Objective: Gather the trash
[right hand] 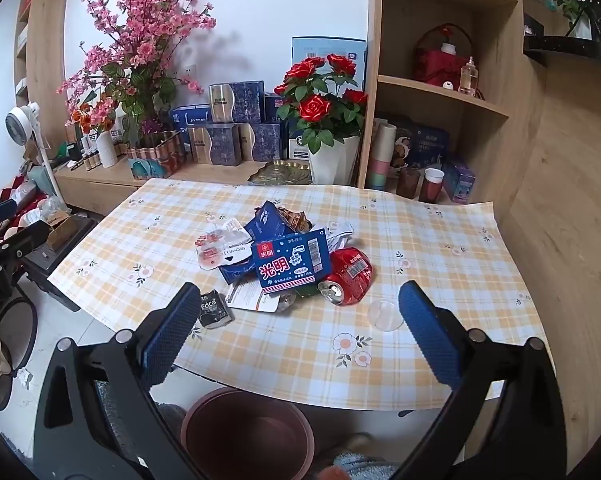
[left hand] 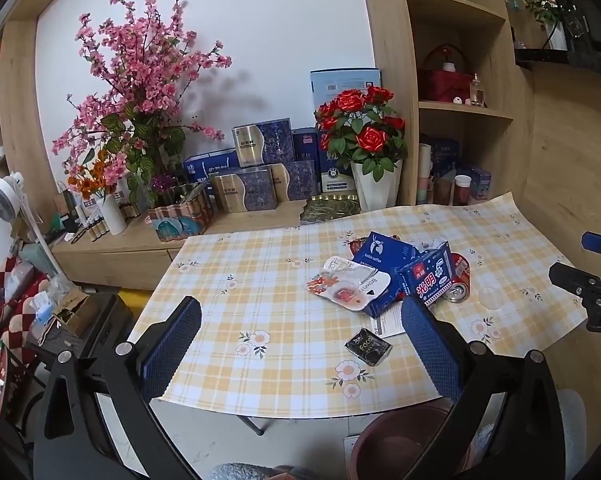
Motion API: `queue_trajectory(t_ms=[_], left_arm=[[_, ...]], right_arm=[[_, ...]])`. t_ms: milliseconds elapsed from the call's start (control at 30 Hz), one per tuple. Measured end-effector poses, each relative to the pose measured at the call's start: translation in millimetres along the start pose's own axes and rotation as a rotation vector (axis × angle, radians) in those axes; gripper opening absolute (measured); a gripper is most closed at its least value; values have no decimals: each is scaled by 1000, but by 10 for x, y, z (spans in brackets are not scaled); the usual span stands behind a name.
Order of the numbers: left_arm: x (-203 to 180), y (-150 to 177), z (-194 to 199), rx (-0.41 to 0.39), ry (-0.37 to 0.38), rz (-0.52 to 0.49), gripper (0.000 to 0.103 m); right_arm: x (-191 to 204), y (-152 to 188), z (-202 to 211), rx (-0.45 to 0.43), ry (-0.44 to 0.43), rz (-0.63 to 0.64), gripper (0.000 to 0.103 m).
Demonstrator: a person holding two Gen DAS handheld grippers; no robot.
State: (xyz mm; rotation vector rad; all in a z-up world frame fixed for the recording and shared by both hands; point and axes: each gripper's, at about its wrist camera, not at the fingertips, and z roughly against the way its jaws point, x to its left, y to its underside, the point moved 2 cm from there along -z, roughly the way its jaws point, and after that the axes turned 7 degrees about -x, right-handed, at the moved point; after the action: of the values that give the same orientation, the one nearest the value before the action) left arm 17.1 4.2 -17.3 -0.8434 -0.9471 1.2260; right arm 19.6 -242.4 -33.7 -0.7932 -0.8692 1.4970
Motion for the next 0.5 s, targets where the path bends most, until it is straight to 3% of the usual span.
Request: queue_trajectory(t_ms=[500], left_arm=[[-20, 2, -25, 2, 2, -9, 98]], right_arm=[[-14, 22, -3, 2, 1, -12, 97]])
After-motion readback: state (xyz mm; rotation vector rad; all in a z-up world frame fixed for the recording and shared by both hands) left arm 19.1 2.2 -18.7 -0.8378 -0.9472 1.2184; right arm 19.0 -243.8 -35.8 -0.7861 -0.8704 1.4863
